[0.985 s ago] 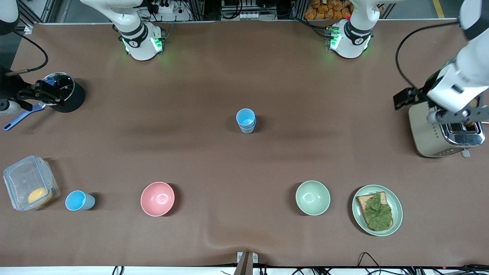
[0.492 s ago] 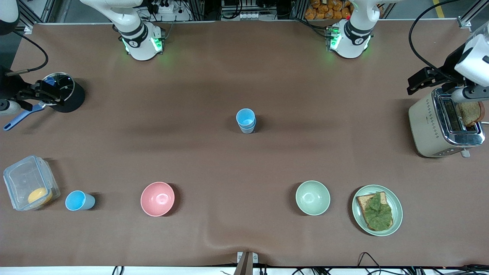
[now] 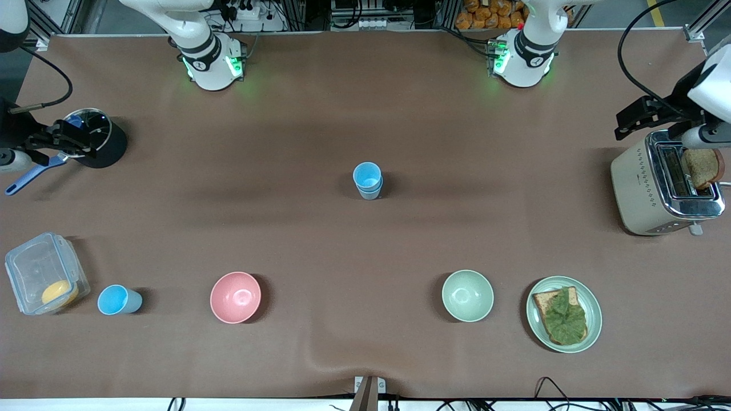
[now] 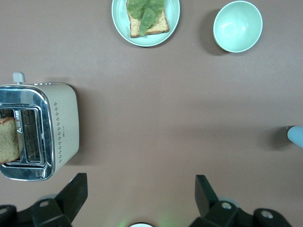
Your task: Stack blue cups with both arms
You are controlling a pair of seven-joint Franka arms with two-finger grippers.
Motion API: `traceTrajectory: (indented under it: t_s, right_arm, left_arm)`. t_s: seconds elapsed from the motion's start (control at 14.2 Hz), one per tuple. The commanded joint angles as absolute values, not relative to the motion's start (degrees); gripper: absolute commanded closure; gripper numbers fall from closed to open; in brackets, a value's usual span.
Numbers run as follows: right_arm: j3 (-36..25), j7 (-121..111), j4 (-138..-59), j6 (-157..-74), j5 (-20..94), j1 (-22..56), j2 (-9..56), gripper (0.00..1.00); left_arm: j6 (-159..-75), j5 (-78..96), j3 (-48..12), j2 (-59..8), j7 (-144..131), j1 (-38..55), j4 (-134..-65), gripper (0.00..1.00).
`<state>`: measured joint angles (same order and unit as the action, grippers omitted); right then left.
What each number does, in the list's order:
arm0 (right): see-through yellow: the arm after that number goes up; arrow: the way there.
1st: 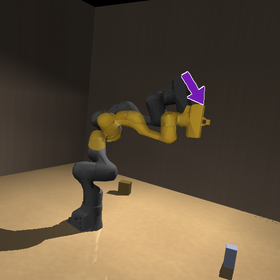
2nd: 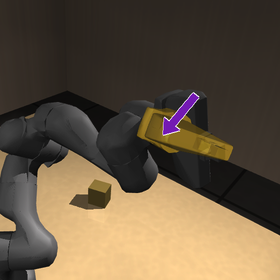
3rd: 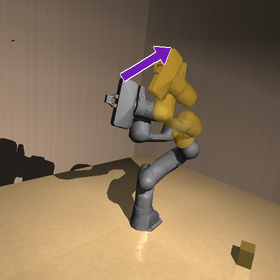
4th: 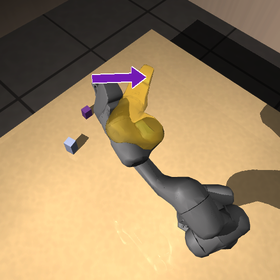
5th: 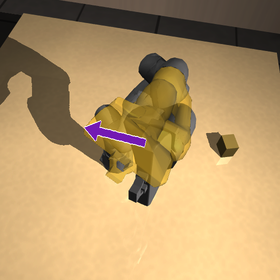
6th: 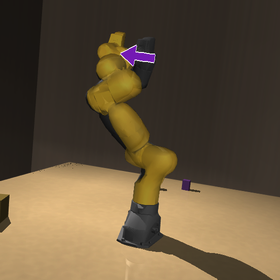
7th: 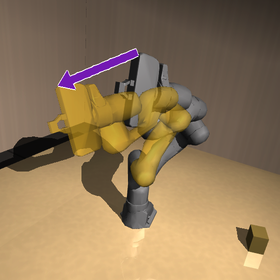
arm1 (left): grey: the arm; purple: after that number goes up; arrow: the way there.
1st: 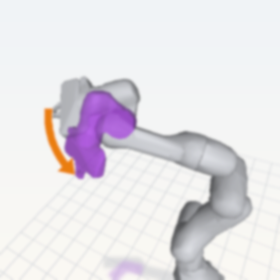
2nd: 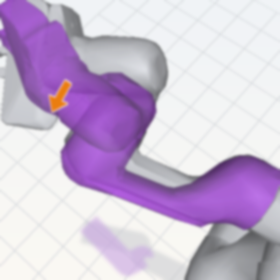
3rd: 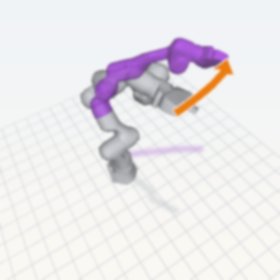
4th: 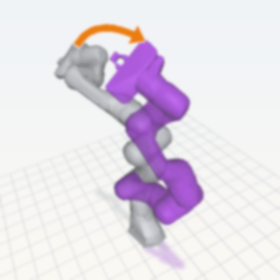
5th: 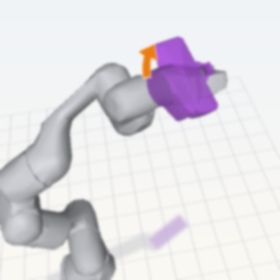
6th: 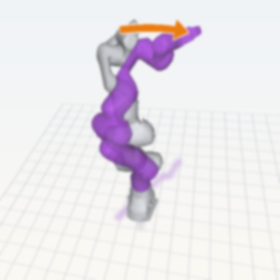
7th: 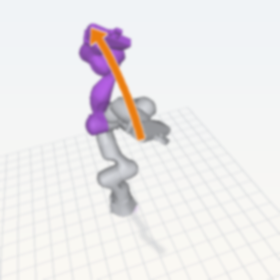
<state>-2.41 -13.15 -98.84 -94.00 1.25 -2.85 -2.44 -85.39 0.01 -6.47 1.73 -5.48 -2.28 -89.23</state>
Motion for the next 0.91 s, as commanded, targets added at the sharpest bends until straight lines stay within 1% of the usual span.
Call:
traceTrajectory:
  t_s: [0.0,0.84]
  right_arm:
    - [-2.5,-13.1,-98.7,-93.6,0.3,-2.2,-2.9,0.0]
    - [-2.5,-13.2,-98.7,-93.5,0.3,-2.2,-2.9,0.0]
  left_arm:
    - [-85.5,0.2,-6.4,2.3,-3.6,-3.1,-89.6,0.0]
    - [-85.7,0.2,-6.9,2.5,-4.0,-2.9,-90.4,0.0]
